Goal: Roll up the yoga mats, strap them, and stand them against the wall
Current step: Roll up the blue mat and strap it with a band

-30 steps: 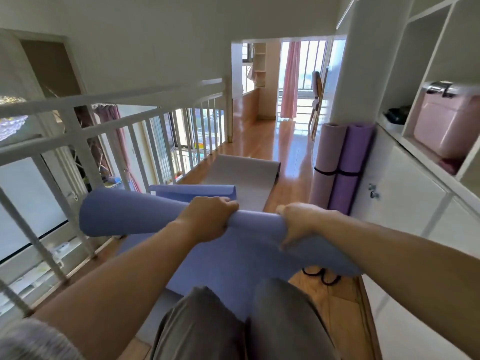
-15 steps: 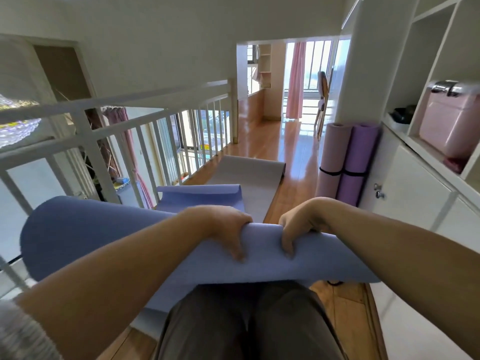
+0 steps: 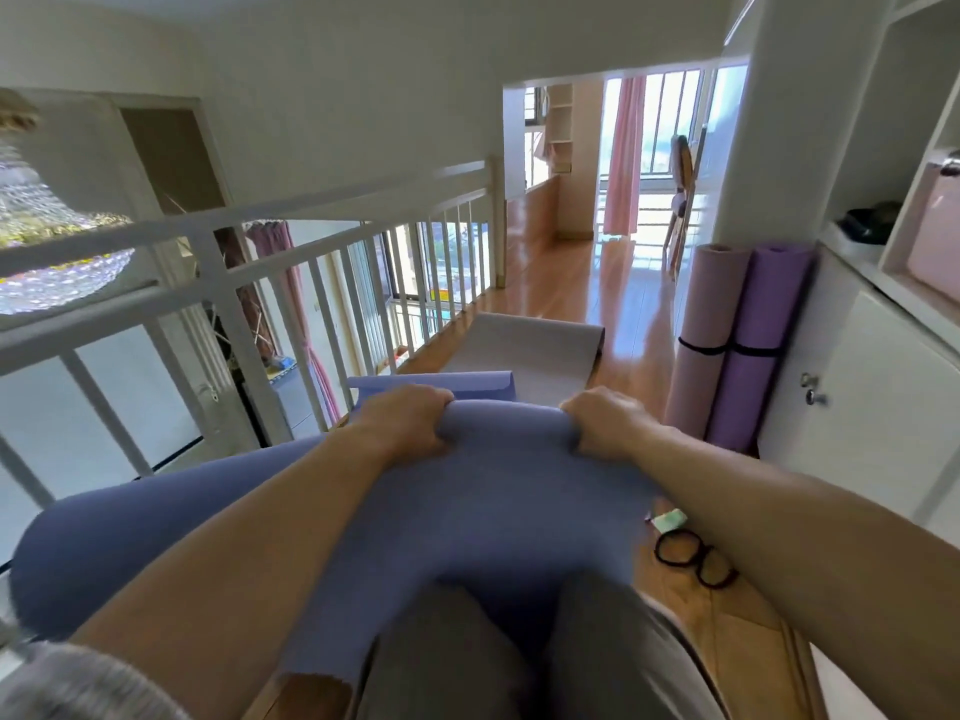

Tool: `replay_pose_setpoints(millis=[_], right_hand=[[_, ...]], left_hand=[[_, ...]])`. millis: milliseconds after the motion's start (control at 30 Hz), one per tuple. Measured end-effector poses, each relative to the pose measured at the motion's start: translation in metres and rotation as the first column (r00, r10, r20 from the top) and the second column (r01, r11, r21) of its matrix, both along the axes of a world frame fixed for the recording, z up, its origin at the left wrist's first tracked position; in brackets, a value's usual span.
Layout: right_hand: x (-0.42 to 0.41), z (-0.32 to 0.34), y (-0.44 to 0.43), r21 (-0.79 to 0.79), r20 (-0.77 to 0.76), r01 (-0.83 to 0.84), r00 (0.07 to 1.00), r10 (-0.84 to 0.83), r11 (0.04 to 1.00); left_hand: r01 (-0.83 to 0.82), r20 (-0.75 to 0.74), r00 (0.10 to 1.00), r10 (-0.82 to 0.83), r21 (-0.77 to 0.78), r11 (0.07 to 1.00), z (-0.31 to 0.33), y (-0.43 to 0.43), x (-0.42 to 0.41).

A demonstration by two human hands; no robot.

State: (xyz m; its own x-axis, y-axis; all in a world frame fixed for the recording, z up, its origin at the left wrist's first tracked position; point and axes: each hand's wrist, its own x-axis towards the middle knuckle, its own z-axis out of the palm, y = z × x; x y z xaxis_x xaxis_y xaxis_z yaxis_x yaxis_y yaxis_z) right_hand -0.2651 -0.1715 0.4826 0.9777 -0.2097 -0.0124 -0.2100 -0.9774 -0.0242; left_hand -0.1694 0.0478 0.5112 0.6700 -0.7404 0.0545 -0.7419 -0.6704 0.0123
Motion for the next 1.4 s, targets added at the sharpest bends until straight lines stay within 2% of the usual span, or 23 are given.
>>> replay_pose_setpoints(millis=[67, 100, 133, 167, 233, 267, 300, 367, 400, 433, 467, 500, 567, 667, 733, 800, 900, 1033, 1100, 1167, 1300, 1367, 1400], right_hand=[[0.021, 0.036, -0.001, -0.063, 0.195, 0.055, 0.980, -0.041, 0.996], [0.029, 0.057, 0.000, -0.137, 0.345, 0.073, 0.938, -0.022, 0.988], [0.036, 0.080, -0.001, -0.237, 0.533, 0.063, 0.843, 0.075, 0.970], [0.041, 0.102, -0.004, -0.347, 0.686, 0.056, 0.696, 0.213, 0.936], [0.045, 0.130, -0.011, -0.502, 0.794, 0.036, 0.416, 0.444, 0.864], [0.044, 0.133, -0.013, -0.554, 0.773, 0.018, 0.381, 0.507, 0.832], [0.041, 0.127, -0.015, -0.584, 0.739, 0.003, 0.416, 0.530, 0.812], [0.029, 0.097, -0.016, -0.596, 0.635, -0.072, 0.568, 0.524, 0.800], [0.020, 0.078, -0.016, -0.556, 0.528, -0.129, 0.708, 0.469, 0.821], [0.009, 0.059, -0.013, -0.478, 0.355, -0.170, 0.860, 0.367, 0.862], [0.000, 0.042, -0.011, -0.388, 0.160, -0.189, 0.950, 0.268, 0.902], [-0.009, 0.029, -0.010, -0.329, 0.006, -0.200, 0.977, 0.214, 0.923], [-0.024, 0.017, -0.002, -0.239, -0.198, -0.204, 0.967, 0.158, 0.949], [-0.042, 0.000, 0.005, -0.002, -0.354, -0.176, 0.921, 0.164, 0.984], [-0.051, -0.015, 0.013, 0.144, -0.327, -0.156, 0.925, 0.196, 0.977], [-0.060, -0.034, 0.021, 0.193, -0.231, -0.179, 0.947, 0.222, 0.965], [-0.073, -0.060, 0.026, 0.176, -0.191, -0.187, 0.956, 0.220, 0.966], [-0.086, -0.074, 0.023, 0.038, -0.189, -0.223, 0.956, 0.226, 0.974], [-0.089, -0.073, 0.019, -0.028, -0.154, -0.236, 0.961, 0.230, 0.971], [-0.089, -0.074, 0.019, -0.008, -0.154, -0.229, 0.962, 0.225, 0.973], [-0.089, -0.076, 0.024, -0.044, -0.123, -0.205, 0.972, 0.198, 0.978], [-0.088, -0.075, 0.022, -0.131, -0.013, -0.222, 0.975, 0.222, 0.966], [-0.088, -0.076, 0.018, -0.167, 0.095, -0.249, 0.959, 0.267, 0.954]], left_hand=[[-0.077, 0.223, 0.968, 0.113, -0.163, 0.984, 0.023, -0.001, 0.010], [-0.065, 0.324, 0.933, 0.160, -0.284, 0.957, 0.036, 0.000, 0.014], [-0.008, 0.421, 0.887, 0.190, -0.397, 0.918, 0.047, 0.002, 0.018], [0.079, 0.516, 0.832, 0.201, -0.471, 0.879, 0.054, 0.004, 0.021], [0.219, 0.650, 0.735, 0.195, -0.499, 0.838, 0.056, 0.006, 0.026], [0.240, 0.667, 0.722, 0.183, -0.490, 0.838, 0.051, 0.007, 0.025], [0.239, 0.660, 0.733, 0.164, -0.476, 0.846, 0.042, 0.006, 0.024], [0.225, 0.617, 0.781, 0.090, -0.414, 0.882, 0.014, 0.006, 0.018], [0.224, 0.578, 0.816, 0.029, -0.363, 0.905, -0.002, 0.006, 0.014], [0.225, 0.512, 0.858, -0.040, -0.304, 0.926, -0.016, 0.006, 0.009], [0.221, 0.424, 0.900, -0.105, -0.234, 0.947, -0.027, 0.007, 0.003], [0.221, 0.336, 0.929, -0.153, -0.173, 0.960, -0.037, 0.008, -0.004], [0.236, 0.224, 0.953, -0.206, -0.116, 0.965, -0.050, 0.008, -0.016], [0.263, 0.100, 0.962, -0.256, -0.063, 0.963, -0.062, -0.004, -0.043], [0.269, 0.044, 0.963, -0.267, -0.046, 0.962, -0.073, -0.017, -0.063], [0.272, 0.037, 0.962, -0.271, -0.027, 0.962, -0.086, -0.028, -0.081], [0.282, 0.033, 0.959, -0.283, 0.036, 0.959, -0.101, -0.036, -0.097], [0.211, -0.225, 0.961, -0.163, 0.211, 0.954, -0.108, -0.028, -0.092], [0.157, -0.293, 0.953, -0.083, 0.239, 0.958, -0.108, -0.021, -0.082], [0.133, -0.233, 0.969, -0.082, 0.214, 0.968, -0.107, -0.019, -0.079], [0.193, 0.080, 0.975, -0.206, 0.139, 0.971, -0.106, -0.032, -0.090], [0.251, 0.211, 0.942, -0.262, 0.077, 0.965, -0.106, -0.034, -0.096], [0.289, 0.270, 0.916, -0.296, 0.065, 0.955, -0.103, -0.034, -0.096]])
